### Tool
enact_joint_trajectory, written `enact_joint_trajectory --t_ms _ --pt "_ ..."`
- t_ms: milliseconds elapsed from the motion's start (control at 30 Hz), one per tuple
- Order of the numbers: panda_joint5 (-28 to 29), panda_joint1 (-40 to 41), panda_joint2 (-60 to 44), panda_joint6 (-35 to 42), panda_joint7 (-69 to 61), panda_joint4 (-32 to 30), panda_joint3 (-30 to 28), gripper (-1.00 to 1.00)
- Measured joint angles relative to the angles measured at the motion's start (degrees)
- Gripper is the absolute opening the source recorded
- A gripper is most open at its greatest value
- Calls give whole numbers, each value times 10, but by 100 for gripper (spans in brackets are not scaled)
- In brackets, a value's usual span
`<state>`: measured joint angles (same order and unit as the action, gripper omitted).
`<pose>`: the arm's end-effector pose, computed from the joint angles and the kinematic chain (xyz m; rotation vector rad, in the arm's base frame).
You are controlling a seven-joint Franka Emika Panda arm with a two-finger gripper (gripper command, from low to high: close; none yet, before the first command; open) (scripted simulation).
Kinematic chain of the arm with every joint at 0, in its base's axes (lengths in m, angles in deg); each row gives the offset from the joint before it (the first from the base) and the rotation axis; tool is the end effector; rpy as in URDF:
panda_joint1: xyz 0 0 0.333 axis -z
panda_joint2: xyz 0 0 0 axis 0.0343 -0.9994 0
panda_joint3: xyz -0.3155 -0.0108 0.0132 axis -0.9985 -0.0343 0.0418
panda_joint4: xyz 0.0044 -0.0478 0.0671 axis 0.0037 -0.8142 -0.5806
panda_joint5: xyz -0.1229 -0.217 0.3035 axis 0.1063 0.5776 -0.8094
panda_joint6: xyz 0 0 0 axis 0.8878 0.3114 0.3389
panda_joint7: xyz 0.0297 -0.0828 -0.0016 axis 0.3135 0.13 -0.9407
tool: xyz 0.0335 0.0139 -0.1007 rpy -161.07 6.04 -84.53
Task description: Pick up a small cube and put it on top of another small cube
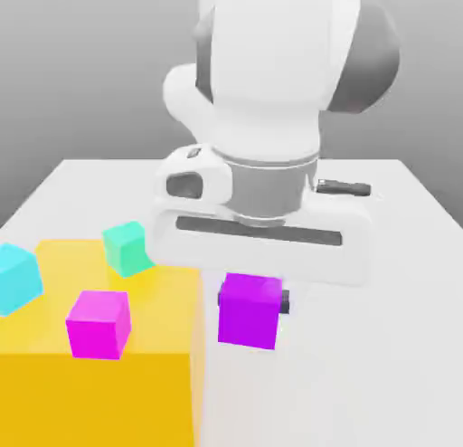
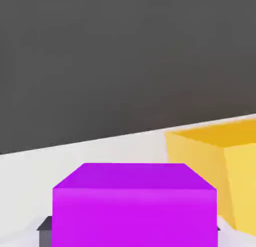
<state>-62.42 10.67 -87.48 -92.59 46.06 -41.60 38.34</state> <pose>0.5354 -0.0560 0.4066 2.6157 -1.7137 0.0081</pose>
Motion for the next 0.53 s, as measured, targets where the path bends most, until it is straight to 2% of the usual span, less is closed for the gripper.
enact_joint_trajectory --t_ms 100,200,233,433,533 --pt "-11 58 7 51 23 46 -28 -100" --pt "-13 146 -14 2 27 18 -3 -100" --pt "-13 150 -17 -7 28 11 11 100" --pt "-10 127 -20 -15 29 7 21 100" --pt "-10 101 -4 31 29 36 34 100"
